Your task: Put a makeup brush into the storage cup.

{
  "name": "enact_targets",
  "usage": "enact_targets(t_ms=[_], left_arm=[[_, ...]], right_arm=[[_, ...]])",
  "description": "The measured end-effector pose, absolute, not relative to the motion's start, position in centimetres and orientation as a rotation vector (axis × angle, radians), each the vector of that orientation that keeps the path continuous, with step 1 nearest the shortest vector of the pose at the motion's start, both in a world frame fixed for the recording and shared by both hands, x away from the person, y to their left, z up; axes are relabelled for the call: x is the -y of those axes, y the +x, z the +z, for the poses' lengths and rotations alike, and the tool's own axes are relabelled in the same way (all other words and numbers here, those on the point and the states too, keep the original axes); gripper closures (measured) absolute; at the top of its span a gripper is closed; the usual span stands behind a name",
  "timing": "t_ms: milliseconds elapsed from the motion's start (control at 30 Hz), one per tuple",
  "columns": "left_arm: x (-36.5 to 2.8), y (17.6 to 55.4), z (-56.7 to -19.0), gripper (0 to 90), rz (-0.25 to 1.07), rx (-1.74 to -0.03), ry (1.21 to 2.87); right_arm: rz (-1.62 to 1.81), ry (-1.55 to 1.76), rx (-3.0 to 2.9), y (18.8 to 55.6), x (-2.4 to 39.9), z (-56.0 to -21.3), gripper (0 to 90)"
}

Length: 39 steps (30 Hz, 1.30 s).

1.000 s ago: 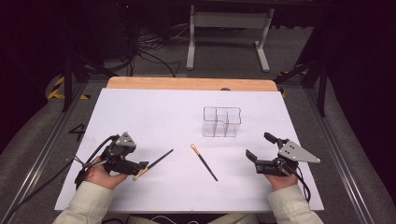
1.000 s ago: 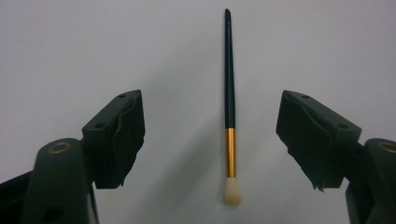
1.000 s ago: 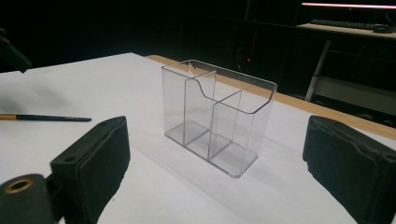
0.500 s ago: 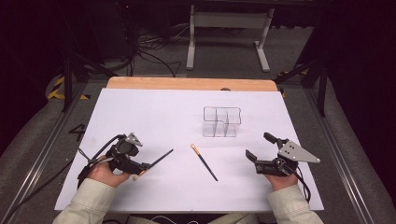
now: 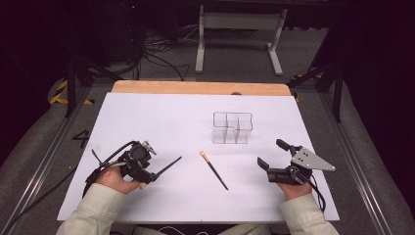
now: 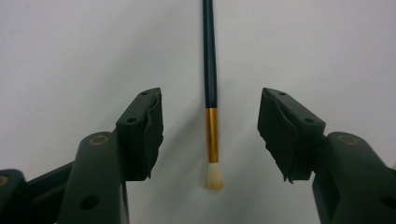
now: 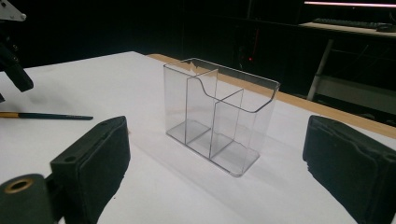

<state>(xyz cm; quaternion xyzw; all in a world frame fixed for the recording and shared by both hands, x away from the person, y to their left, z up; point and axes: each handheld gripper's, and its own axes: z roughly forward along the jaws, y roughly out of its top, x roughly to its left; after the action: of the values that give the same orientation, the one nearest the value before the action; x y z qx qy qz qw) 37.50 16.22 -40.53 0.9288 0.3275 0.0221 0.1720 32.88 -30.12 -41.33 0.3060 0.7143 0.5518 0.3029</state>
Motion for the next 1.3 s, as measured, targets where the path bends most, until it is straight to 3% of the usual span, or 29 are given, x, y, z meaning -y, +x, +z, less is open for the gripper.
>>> enact_targets(t_ms=[367,1300], left_arm=[[-16.2,37.8,-40.6,49.7,0.015,-0.933,2.661],[-15.3,38.5,-42.6,57.6,-0.024,-0.934,2.763]], right_arm=[[1.459,0.815,-1.89,32.9,30.1,-41.3,8.1],[1.453,0.818,-1.889,32.9,30.2,-41.3,8.3]])
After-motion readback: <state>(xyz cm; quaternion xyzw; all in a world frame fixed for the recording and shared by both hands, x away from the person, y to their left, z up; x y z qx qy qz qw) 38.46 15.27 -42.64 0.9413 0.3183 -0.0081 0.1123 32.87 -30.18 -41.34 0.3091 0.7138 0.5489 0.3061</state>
